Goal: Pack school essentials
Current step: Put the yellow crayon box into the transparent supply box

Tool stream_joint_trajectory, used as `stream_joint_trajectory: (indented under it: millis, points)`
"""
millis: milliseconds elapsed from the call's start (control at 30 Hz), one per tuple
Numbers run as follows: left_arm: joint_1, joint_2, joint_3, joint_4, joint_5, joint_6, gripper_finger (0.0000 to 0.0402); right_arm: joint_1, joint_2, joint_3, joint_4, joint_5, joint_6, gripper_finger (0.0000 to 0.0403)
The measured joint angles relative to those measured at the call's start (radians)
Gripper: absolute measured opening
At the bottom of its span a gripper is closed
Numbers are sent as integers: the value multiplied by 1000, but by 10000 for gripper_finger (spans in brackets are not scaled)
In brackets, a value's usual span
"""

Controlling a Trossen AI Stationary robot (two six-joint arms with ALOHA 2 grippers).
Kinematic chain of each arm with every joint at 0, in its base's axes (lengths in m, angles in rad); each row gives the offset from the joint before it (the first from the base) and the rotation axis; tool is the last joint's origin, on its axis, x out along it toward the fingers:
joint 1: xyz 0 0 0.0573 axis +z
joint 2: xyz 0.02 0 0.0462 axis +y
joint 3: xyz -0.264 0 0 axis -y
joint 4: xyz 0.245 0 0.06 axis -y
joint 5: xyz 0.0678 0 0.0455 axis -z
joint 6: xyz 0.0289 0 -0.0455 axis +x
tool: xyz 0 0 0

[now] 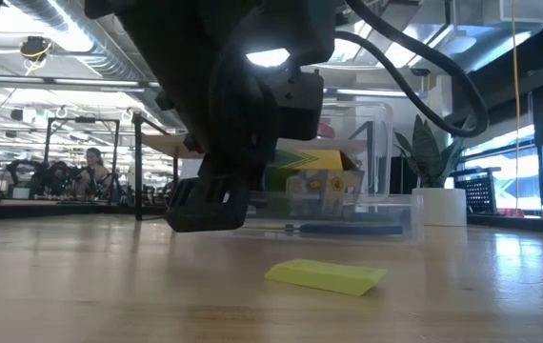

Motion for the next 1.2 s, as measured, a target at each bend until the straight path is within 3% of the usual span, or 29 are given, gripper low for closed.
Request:
stream_joint_trajectory:
  millis: [1000,1200]
  points:
    - [0,0,0,-3,0,1,103,0,0,0,0,0,0,69]
    - [-3,0,0,-4,-60,1,103,0,0,0,0,0,0,69]
